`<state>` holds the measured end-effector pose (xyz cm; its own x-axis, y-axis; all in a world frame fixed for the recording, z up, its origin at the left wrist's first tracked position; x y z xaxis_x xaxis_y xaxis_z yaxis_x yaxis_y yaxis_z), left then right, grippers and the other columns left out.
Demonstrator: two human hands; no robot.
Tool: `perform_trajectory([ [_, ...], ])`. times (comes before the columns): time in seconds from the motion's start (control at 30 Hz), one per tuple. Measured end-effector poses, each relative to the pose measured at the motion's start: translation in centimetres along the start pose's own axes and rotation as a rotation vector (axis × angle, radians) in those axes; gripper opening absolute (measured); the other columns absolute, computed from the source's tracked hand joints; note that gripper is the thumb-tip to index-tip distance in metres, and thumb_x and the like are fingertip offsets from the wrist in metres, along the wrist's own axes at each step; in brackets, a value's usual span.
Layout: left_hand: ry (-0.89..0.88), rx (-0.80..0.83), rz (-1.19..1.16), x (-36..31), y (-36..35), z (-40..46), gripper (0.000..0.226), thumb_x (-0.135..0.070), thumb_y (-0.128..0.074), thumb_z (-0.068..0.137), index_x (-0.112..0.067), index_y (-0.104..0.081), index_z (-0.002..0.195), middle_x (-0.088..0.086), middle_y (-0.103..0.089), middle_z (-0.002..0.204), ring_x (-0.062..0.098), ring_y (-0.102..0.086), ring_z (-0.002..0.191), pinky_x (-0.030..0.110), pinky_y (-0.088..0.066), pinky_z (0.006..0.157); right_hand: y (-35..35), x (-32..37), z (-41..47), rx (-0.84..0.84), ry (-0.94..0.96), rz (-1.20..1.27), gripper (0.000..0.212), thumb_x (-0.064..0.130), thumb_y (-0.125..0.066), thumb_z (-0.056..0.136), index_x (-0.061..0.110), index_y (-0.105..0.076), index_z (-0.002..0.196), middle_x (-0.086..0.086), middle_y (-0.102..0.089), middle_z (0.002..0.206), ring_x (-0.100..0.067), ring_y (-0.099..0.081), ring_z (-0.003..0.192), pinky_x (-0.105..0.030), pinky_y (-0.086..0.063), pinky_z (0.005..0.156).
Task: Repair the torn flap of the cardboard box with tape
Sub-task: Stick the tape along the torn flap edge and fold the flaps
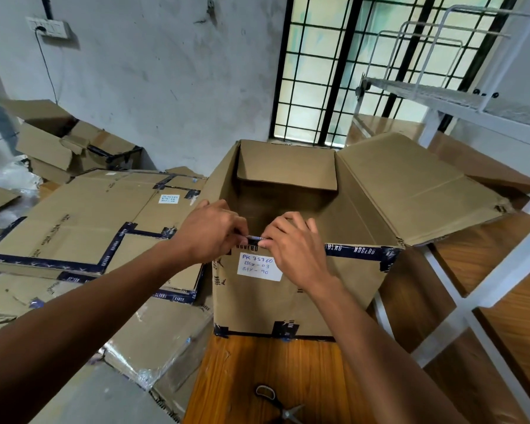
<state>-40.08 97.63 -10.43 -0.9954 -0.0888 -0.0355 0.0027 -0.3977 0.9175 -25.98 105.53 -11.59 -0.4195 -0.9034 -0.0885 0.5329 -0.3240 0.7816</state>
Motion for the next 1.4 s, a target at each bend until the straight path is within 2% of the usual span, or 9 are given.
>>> perform_trajectory([
  [0.2, 0.027, -0.005, -0.025, 1.3, 0.4, -1.1, 0.015, -0.051, -0.065, 0.101, -0.041, -0.074, 0.107, -0.019, -0.073, 0.107, 0.014, -0.051, 0.117, 0.037, -0.032, 0.091, 0.7, -1.2, -0.8, -0.002, -0.017, 0.042, 0.019, 0.044, -0.065, 0.100, 0.030, -0.078, 0.099, 0.015, -0.071, 0.102, -0.018, -0.057, 0.111, -0.036, -0.040, 0.083],
  [0.33, 0.059, -0.002, -0.043, 3.0, 0.9, -2.1, 0.013, -0.052, -0.067, 0.098, -0.043, -0.074, 0.103, -0.014, -0.069, 0.104, 0.014, -0.053, 0.119, 0.043, -0.041, 0.096, 1.0, -2.6, -1.5, 0.020, -0.040, 0.040, 0.022, 0.047, -0.062, 0.101, 0.033, -0.079, 0.101, 0.018, -0.073, 0.102, -0.017, -0.056, 0.109, -0.034, -0.033, 0.083],
  [0.53, 0.052, -0.016, -0.019, 3.9, 1.0, -2.7, 0.013, -0.054, -0.067, 0.096, -0.044, -0.074, 0.101, -0.016, -0.068, 0.101, 0.014, -0.053, 0.119, 0.042, -0.038, 0.095, 1.7, -3.1, -1.9, 0.018, -0.024, 0.068, 0.022, 0.045, -0.062, 0.100, 0.035, -0.081, 0.107, 0.019, -0.076, 0.102, -0.015, -0.054, 0.109, -0.029, -0.021, 0.080],
  [0.83, 0.012, -0.046, -0.032, 4.2, 0.9, -2.7, 0.012, -0.051, -0.069, 0.098, -0.041, -0.074, 0.100, -0.025, -0.062, 0.095, 0.013, -0.053, 0.116, 0.039, -0.033, 0.090, 1.9, -4.4, -2.3, -0.010, -0.078, 0.115, 0.018, 0.043, -0.070, 0.097, 0.031, -0.082, 0.100, 0.015, -0.077, 0.098, -0.020, -0.056, 0.109, -0.039, -0.039, 0.081],
  [1.03, 0.027, -0.029, -0.031, 4.1, 0.4, -2.7, 0.017, -0.053, -0.062, 0.098, -0.040, -0.073, 0.102, -0.019, -0.071, 0.101, 0.015, -0.053, 0.118, 0.043, -0.041, 0.093, 1.6, -4.5, -2.4, 0.035, -0.118, 0.104, 0.019, 0.043, -0.067, 0.099, 0.030, -0.081, 0.103, 0.014, -0.078, 0.102, -0.020, -0.057, 0.113, -0.037, -0.036, 0.083],
  [1.17, 0.034, 0.068, -0.040, 4.2, 0.0, -2.1, 0.032, -0.065, -0.050, 0.099, -0.038, -0.068, 0.100, -0.020, -0.065, 0.096, 0.011, -0.047, 0.115, 0.040, -0.037, 0.091, 0.8, -5.2, -3.1, 0.145, -0.179, 0.101, 0.036, 0.054, -0.063, 0.098, 0.033, -0.073, 0.126, 0.012, -0.075, 0.120, -0.016, -0.054, 0.127, -0.040, -0.039, 0.098],
  [1.27, 0.065, 0.170, 0.018, 3.3, 0.5, -0.4, 0.054, -0.074, -0.020, 0.102, -0.034, -0.056, 0.105, -0.010, -0.065, 0.094, 0.010, -0.045, 0.108, 0.046, -0.035, 0.102, 1.1, -5.8, -4.1, 0.134, -0.258, 0.070, 0.055, 0.055, -0.065, 0.096, 0.027, -0.061, 0.144, 0.004, -0.068, 0.137, -0.017, -0.051, 0.136, -0.042, -0.037, 0.115],
  [1.33, 0.086, 0.183, 0.024, 2.3, 0.8, 1.1, 0.045, -0.062, -0.024, 0.107, -0.029, -0.053, 0.112, -0.007, -0.063, 0.094, 0.013, -0.052, 0.100, 0.048, -0.039, 0.106, 0.8, -6.0, -4.9, 0.140, -0.297, 0.020, 0.064, 0.058, -0.062, 0.097, 0.025, -0.051, 0.151, 0.003, -0.059, 0.149, -0.017, -0.045, 0.144, -0.041, -0.027, 0.124],
  [1.4, 0.102, 0.218, -0.031, 1.3, 0.2, 3.0, 0.028, -0.049, -0.039, 0.112, -0.025, -0.054, 0.114, -0.007, -0.065, 0.091, 0.013, -0.060, 0.089, 0.042, -0.051, 0.094, -0.1, -6.1, -5.9, 0.161, -0.322, -0.028, 0.074, 0.063, -0.058, 0.098, 0.022, -0.042, 0.156, 0.002, -0.047, 0.160, -0.019, -0.037, 0.152, -0.043, -0.016, 0.129],
])
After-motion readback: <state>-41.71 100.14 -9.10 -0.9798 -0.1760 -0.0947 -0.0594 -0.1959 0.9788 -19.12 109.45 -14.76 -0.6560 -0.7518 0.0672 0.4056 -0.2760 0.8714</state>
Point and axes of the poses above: each hand's wrist, its own z-axis towards the middle knuckle, its own y-axis out of the back of the hand, x = y × z, the point moved 8 cm from there along z, towards the middle knuckle
